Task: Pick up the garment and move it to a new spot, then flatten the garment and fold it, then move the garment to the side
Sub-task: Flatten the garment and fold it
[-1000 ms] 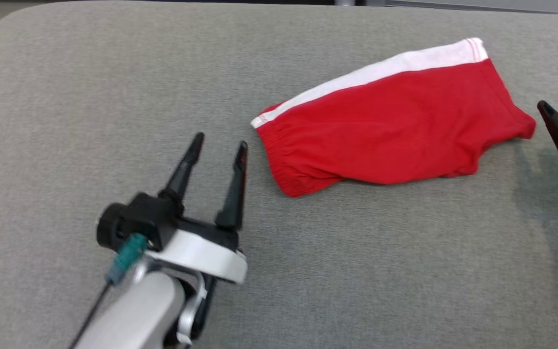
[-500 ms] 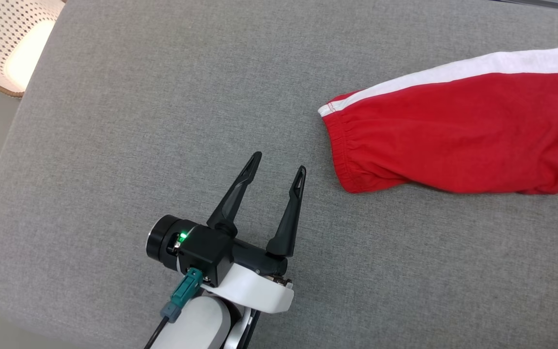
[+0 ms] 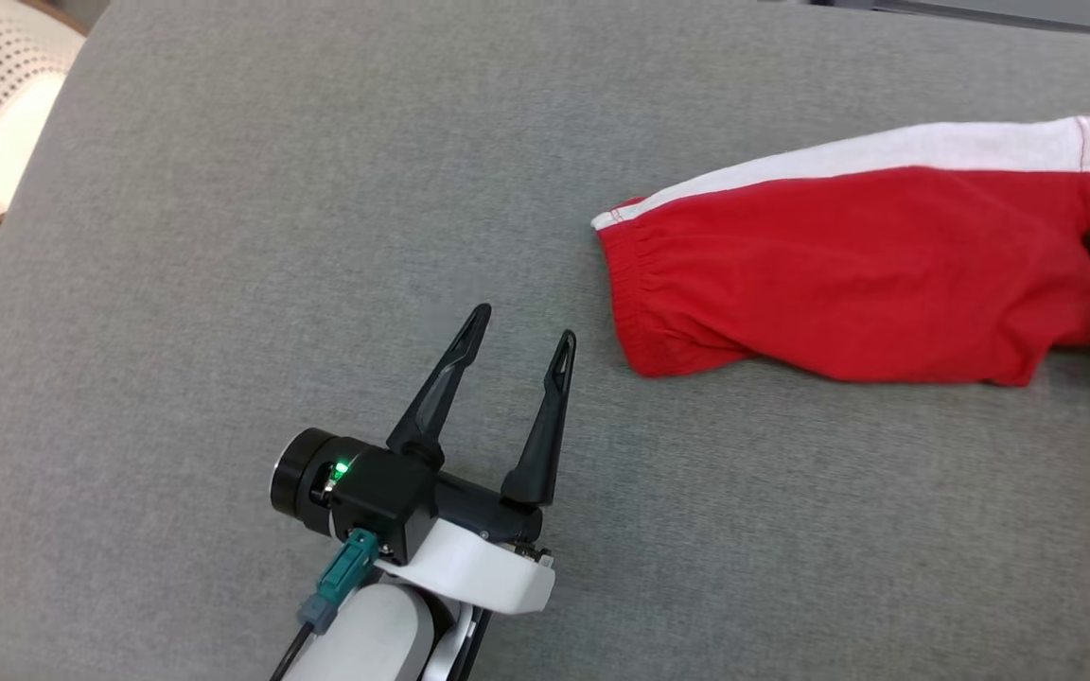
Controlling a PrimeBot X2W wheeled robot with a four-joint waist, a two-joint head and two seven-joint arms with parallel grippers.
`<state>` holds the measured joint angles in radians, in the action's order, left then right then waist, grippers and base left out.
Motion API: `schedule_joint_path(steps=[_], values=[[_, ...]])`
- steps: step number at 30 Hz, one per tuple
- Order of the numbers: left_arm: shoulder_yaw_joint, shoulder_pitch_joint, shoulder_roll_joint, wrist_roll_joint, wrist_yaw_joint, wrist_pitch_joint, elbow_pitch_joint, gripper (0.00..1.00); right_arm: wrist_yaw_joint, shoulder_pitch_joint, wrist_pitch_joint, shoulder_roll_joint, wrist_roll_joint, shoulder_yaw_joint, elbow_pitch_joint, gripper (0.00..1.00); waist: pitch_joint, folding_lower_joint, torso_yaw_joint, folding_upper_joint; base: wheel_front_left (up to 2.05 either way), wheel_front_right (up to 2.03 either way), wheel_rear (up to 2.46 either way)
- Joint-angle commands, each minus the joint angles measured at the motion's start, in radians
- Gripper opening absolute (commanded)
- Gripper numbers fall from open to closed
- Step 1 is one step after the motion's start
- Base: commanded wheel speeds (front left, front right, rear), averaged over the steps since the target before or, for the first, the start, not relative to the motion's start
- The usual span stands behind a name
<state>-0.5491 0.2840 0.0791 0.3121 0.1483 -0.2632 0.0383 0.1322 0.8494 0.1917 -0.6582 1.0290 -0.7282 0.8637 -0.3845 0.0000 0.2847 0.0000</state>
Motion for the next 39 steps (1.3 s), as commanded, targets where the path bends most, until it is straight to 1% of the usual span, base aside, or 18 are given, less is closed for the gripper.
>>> schedule_joint_path(steps=[1,5,12,14,17,19,20,24,33,39], values=[[0.014,-0.017,0.001,-0.011,-0.008,-0.001,0.004,1.00,-0.003,-0.040,-0.011,-0.026,-0.003,-0.017,-0.003,0.00,0.027,0.0000,-0.036,0.0000,0.00,0.00,0.00],[0.026,-0.032,-0.003,-0.019,-0.016,-0.001,0.009,1.00,-0.003,-0.050,-0.039,-0.059,-0.003,-0.019,-0.042,0.00,0.052,0.0000,-0.071,0.0000,0.00,0.00,0.00],[0.048,-0.064,-0.008,-0.031,-0.031,-0.001,0.016,1.00,-0.002,-0.072,-0.041,-0.167,-0.030,-0.030,-0.127,0.00,0.100,0.0000,-0.144,0.0000,0.00,0.00,0.00],[0.052,-0.073,-0.008,-0.033,-0.035,-0.001,0.018,1.00,-0.002,-0.058,-0.033,-0.177,-0.044,-0.028,-0.145,0.00,0.108,0.0000,-0.160,0.0000,0.00,0.00,0.00],[0.053,-0.076,-0.010,-0.032,-0.042,-0.001,0.028,1.00,-0.002,-0.032,-0.008,-0.175,-0.072,-0.032,-0.178,0.00,0.119,0.0000,-0.170,0.0000,0.00,0.00,0.00],[0.049,-0.075,-0.011,-0.032,-0.049,-0.001,0.038,1.00,-0.002,-0.010,0.016,-0.157,-0.091,-0.037,-0.199,0.00,0.126,0.0000,-0.173,0.0000,0.00,0.00,0.00],[0.047,-0.073,-0.011,-0.033,-0.051,-0.001,0.048,1.00,-0.002,0.013,0.048,-0.128,-0.111,-0.042,-0.225,0.00,0.134,0.0000,-0.173,0.0000,0.00,0.00,0.00],[0.043,-0.069,-0.014,-0.030,-0.053,-0.001,0.060,1.00,-0.002,0.059,0.102,-0.055,-0.150,-0.042,-0.265,0.00,0.147,0.0000,-0.158,0.0000,0.00,0.00,0.00],[0.025,-0.074,-0.022,-0.015,-0.056,-0.001,0.070,1.00,-0.002,0.085,0.154,0.129,-0.212,-0.038,-0.275,0.00,0.157,0.0000,-0.078,0.0000,0.00,0.00,0.00],[0.023,-0.084,-0.025,-0.009,-0.052,-0.001,0.074,1.00,-0.002,0.044,0.192,0.194,-0.214,-0.061,-0.288,0.00,0.153,0.0000,-0.042,0.0000,0.00,0.00,0.00]])
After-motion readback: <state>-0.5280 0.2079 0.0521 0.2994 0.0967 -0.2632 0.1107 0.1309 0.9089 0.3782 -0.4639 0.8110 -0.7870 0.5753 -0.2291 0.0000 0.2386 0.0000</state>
